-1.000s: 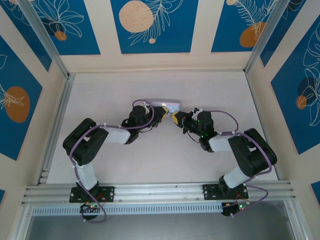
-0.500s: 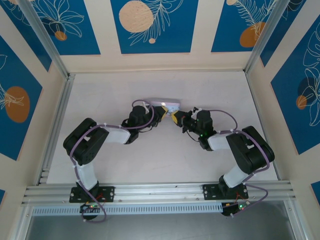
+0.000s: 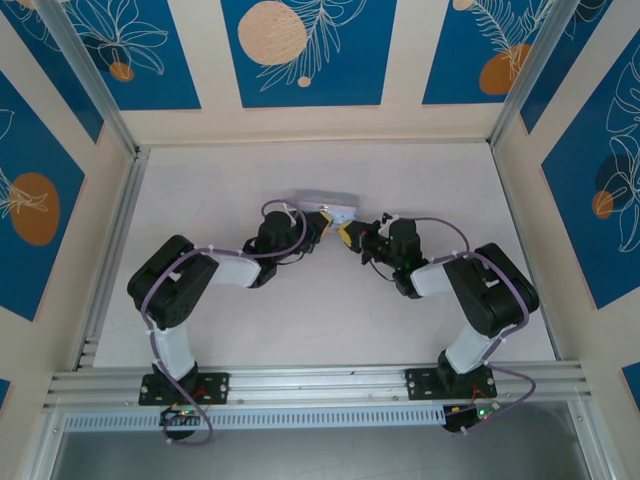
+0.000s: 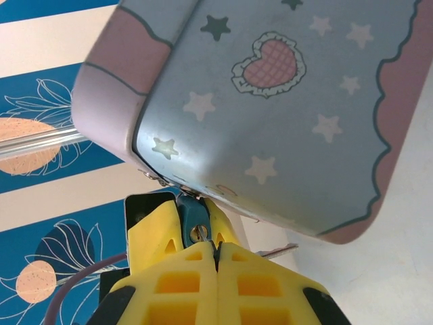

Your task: Unlock a padlock with a key

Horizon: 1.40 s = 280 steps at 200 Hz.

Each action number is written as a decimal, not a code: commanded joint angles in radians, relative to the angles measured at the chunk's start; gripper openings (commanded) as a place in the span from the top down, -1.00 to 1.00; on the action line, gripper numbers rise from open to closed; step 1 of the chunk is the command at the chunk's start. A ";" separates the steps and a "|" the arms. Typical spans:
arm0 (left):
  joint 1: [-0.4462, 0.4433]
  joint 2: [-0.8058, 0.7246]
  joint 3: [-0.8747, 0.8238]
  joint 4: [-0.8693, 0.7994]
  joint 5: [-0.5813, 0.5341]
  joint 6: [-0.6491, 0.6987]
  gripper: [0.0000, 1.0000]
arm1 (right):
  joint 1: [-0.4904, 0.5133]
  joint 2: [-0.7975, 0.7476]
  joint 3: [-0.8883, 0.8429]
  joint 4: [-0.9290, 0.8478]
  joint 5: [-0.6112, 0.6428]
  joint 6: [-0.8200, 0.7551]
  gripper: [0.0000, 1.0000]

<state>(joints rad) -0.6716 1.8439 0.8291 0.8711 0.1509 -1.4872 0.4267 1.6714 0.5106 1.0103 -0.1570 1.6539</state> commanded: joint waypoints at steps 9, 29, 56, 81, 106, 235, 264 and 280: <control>-0.024 0.005 0.034 0.054 0.077 -0.005 1.00 | 0.029 0.021 0.046 -0.006 -0.024 -0.051 1.00; -0.024 0.005 0.036 0.051 0.079 -0.006 1.00 | 0.029 0.003 0.065 -0.062 -0.024 -0.098 1.00; -0.024 0.002 0.033 0.045 0.082 -0.001 1.00 | 0.019 -0.024 0.070 -0.128 -0.013 -0.139 1.00; -0.025 -0.002 0.028 0.045 0.085 -0.001 1.00 | -0.006 -0.022 0.063 -0.119 -0.021 -0.132 1.00; -0.023 -0.006 0.024 0.046 0.085 0.000 1.00 | -0.020 -0.025 0.065 -0.122 -0.031 -0.138 1.00; -0.031 -0.013 0.028 0.071 0.091 -0.019 1.00 | 0.002 0.058 0.072 0.050 -0.055 0.006 1.00; -0.031 -0.030 0.025 0.075 0.093 -0.026 1.00 | -0.014 0.051 0.059 0.019 -0.061 -0.023 1.00; -0.032 -0.039 0.024 0.075 0.093 -0.027 1.00 | -0.020 0.051 0.047 0.012 -0.062 -0.032 1.00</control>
<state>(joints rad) -0.6659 1.8473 0.8291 0.8547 0.1261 -1.5017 0.4091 1.7199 0.5545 1.0077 -0.2031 1.6489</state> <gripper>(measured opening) 0.101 0.060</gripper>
